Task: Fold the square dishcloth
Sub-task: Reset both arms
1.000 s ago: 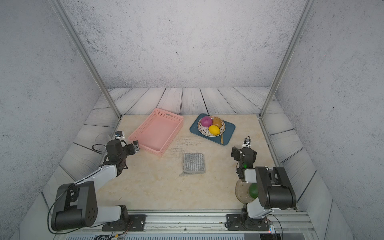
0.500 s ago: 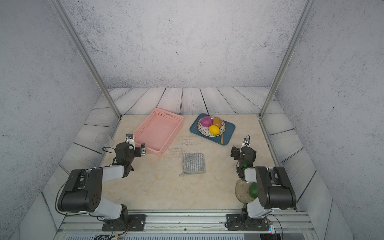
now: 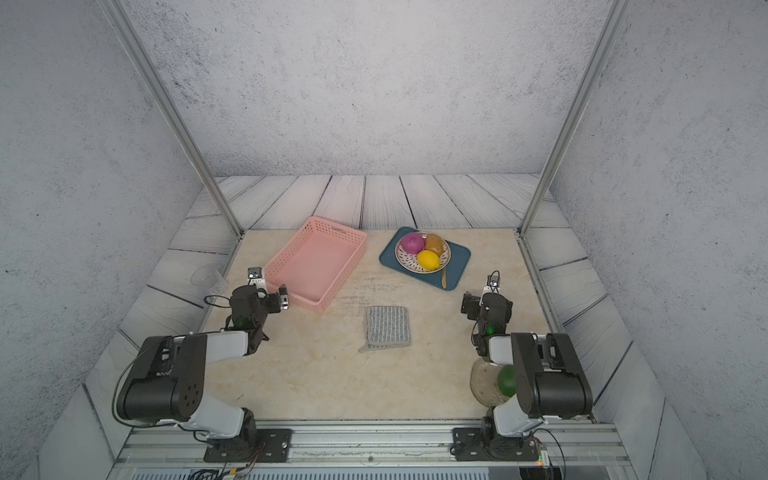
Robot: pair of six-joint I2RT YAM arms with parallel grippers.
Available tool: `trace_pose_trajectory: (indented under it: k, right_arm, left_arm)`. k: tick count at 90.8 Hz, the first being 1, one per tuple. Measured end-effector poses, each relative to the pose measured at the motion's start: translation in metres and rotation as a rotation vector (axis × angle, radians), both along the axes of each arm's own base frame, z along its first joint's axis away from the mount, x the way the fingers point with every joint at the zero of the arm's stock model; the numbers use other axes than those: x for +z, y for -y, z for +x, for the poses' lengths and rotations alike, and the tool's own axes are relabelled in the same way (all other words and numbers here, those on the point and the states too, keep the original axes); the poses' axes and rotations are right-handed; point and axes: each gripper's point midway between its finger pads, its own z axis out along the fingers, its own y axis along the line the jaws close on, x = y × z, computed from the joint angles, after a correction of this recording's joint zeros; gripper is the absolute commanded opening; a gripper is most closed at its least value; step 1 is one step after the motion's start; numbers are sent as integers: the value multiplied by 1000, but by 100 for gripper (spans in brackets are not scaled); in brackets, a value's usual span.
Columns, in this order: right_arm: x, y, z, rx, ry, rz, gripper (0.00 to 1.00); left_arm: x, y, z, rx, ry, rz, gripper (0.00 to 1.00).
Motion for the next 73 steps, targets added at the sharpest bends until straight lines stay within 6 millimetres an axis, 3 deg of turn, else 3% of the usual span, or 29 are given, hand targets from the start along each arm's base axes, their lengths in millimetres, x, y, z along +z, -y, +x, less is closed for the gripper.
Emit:
trace_pose_trajectory:
  k: [73]
  right_arm:
    - [3,0,3,0,5,0,99]
  left_arm:
    - [0,-6,-2,37,5,-3,100]
